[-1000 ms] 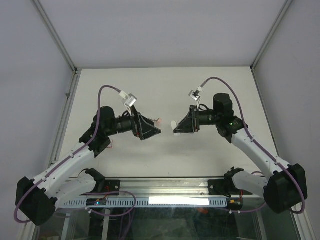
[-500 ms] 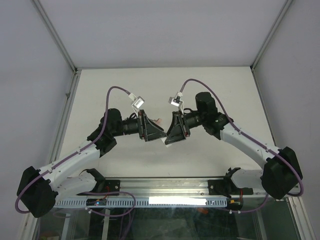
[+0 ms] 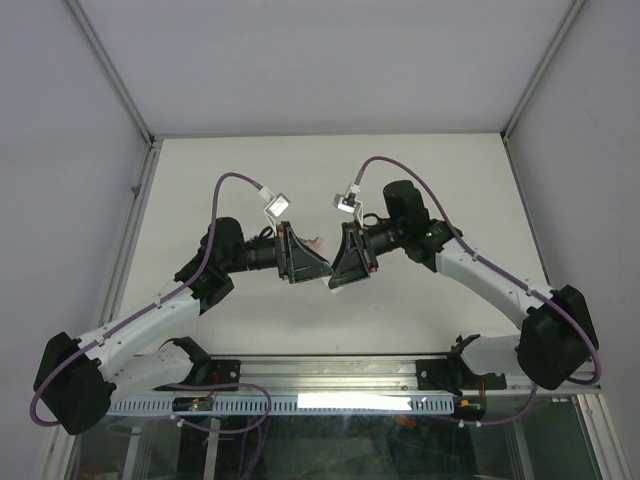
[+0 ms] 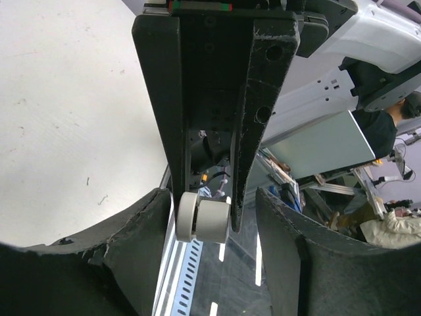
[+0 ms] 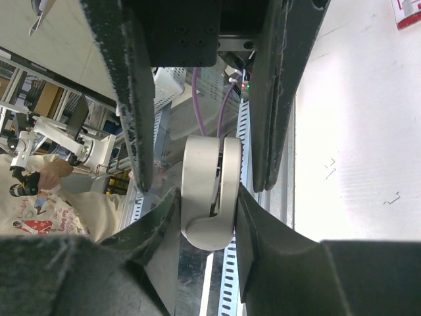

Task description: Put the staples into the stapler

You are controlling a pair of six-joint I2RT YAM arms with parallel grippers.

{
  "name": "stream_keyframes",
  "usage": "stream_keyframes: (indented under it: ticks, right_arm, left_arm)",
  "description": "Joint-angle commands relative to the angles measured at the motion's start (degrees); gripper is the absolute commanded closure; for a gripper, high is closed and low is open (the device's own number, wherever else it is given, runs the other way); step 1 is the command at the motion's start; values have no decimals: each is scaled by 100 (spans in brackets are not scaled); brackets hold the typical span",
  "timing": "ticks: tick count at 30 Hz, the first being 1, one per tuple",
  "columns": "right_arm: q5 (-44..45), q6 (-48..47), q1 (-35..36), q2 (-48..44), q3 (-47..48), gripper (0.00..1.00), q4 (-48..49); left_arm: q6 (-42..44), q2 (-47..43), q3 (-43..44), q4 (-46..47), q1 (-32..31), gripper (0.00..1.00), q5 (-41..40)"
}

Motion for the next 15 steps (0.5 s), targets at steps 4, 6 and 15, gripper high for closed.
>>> stream_keyframes:
  ticks: [4, 6, 15]
  right_arm:
    - [-99, -247, 34, 49, 363, 100, -66]
    - [-104, -259, 33, 49, 386, 100, -82]
    - [162, -308, -42, 94, 425, 100, -156]
  left_arm:
    - [8, -43, 48, -110, -41, 49, -18]
    - [8, -63, 32, -158, -39, 53, -71]
    - [-111, -278, -109, -182, -44, 90, -310]
